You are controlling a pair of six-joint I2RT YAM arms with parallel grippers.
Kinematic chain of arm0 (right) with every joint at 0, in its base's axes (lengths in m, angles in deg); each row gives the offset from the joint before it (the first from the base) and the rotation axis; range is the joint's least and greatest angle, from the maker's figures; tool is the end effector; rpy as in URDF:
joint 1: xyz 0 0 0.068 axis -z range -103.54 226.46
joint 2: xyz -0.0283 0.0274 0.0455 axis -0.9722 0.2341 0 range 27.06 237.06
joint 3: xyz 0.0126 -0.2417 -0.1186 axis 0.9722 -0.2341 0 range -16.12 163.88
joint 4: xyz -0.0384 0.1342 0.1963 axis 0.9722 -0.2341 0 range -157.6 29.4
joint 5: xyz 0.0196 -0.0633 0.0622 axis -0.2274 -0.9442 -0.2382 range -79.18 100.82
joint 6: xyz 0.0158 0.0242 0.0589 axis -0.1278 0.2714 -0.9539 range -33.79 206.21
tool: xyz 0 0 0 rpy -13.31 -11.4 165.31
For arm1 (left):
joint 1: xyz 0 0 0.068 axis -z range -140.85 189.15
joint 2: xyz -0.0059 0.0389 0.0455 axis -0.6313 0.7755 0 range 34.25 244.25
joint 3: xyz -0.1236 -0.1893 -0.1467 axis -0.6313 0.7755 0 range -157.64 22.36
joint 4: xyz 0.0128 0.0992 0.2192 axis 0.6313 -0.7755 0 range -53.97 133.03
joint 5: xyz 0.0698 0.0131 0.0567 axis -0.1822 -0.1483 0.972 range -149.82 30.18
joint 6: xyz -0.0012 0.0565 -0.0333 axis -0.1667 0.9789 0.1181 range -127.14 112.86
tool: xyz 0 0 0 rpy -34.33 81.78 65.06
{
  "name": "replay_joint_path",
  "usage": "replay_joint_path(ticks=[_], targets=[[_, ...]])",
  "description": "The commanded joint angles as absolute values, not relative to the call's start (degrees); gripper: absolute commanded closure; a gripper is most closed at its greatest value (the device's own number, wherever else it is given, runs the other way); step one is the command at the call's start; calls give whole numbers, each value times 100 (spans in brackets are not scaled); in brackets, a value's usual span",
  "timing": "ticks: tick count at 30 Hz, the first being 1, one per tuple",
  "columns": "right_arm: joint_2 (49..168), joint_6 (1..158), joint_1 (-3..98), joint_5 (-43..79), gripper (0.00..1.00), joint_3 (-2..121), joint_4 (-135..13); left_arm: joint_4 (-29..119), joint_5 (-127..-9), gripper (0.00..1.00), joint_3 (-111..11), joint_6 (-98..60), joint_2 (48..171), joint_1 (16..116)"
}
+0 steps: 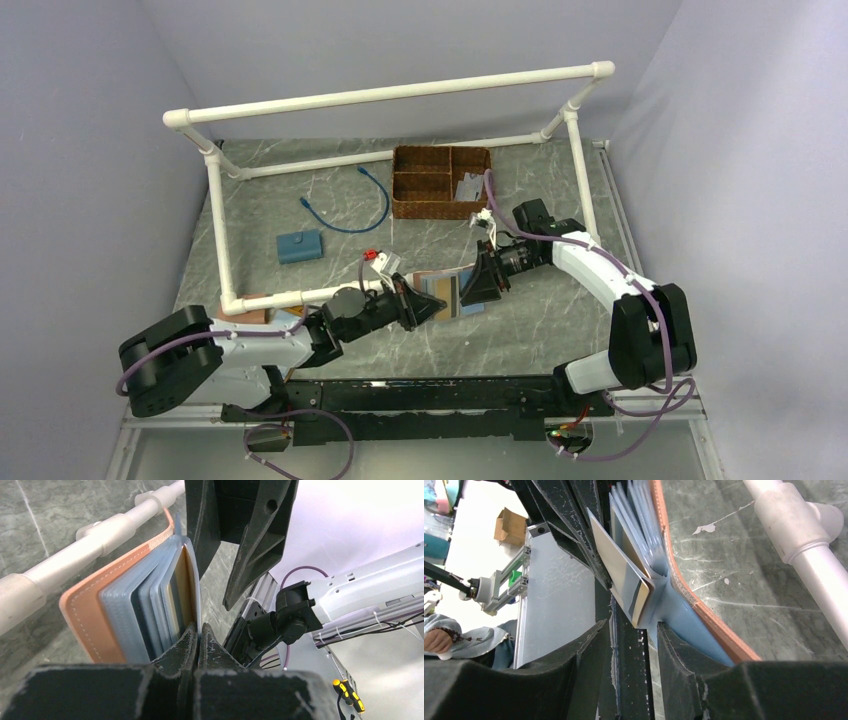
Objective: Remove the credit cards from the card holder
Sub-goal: Remove the credit card from the card holder.
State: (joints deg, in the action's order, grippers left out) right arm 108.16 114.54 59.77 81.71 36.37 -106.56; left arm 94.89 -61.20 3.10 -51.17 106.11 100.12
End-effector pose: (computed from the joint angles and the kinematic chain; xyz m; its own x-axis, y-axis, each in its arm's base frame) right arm 0.2047 0.1123 0.2293 -0.6538 -0.3584 -0.6664 -0.7330 0.0810 0.6754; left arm 0.1190 -0.2169 0.2188 -0.6201 -0.3144 -0.7187 0.6326 0.3414 -0.6952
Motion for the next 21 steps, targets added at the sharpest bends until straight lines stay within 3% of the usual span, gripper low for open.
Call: replay_joint_path(ticks=[1,12,19,21], targets=[[10838,11555,6021,8358,55,3662,-10334,10353,-6518,100,-186,-5098,10562,10126],[10915,11622,6020,8803,59,3657,-10429,10806,-6740,100,-452,-5122,11062,10190],[11203,12201,6047,9061,91,3859,-11054,10747,-6464,100,-310,-5217,10995,10191],[11261,12481,6055,9174,99,3921,-11351,10648,-6329,94,-228,-5276,10899,10190]])
